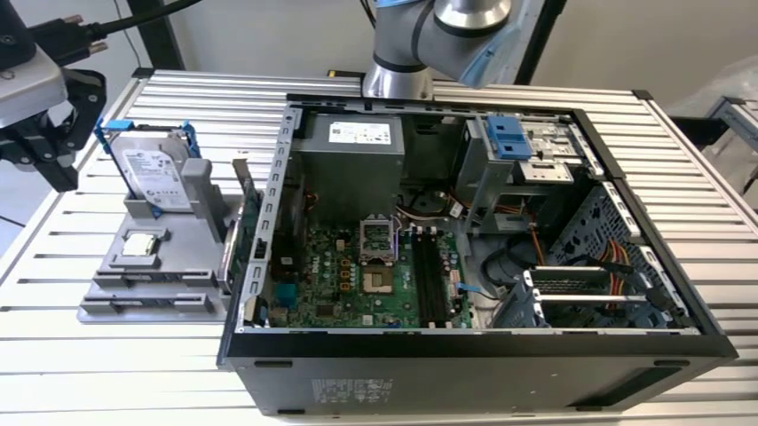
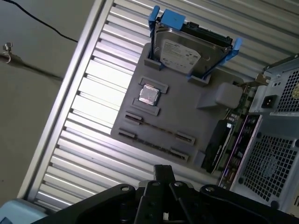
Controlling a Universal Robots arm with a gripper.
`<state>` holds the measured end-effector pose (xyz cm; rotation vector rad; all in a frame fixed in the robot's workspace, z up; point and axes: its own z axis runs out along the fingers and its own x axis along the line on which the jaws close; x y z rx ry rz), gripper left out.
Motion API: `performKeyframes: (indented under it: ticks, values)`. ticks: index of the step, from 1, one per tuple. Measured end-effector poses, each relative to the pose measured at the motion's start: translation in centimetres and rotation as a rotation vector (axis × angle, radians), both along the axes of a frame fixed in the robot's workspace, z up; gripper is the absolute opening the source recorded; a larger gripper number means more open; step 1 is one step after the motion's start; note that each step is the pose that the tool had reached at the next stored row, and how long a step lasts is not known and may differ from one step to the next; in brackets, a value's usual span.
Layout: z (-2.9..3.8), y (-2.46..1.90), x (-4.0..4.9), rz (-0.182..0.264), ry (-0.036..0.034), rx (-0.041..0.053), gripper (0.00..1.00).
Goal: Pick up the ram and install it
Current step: 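Pick up the ram and move it above insertion slot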
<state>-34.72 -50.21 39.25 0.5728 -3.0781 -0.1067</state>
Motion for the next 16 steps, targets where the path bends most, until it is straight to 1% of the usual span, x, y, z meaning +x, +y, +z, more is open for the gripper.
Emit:
performKeyframes:
  ticks: [16]
  values:
    - [0.0,0.0,0.0,0.084,0.0,0.0,0.0]
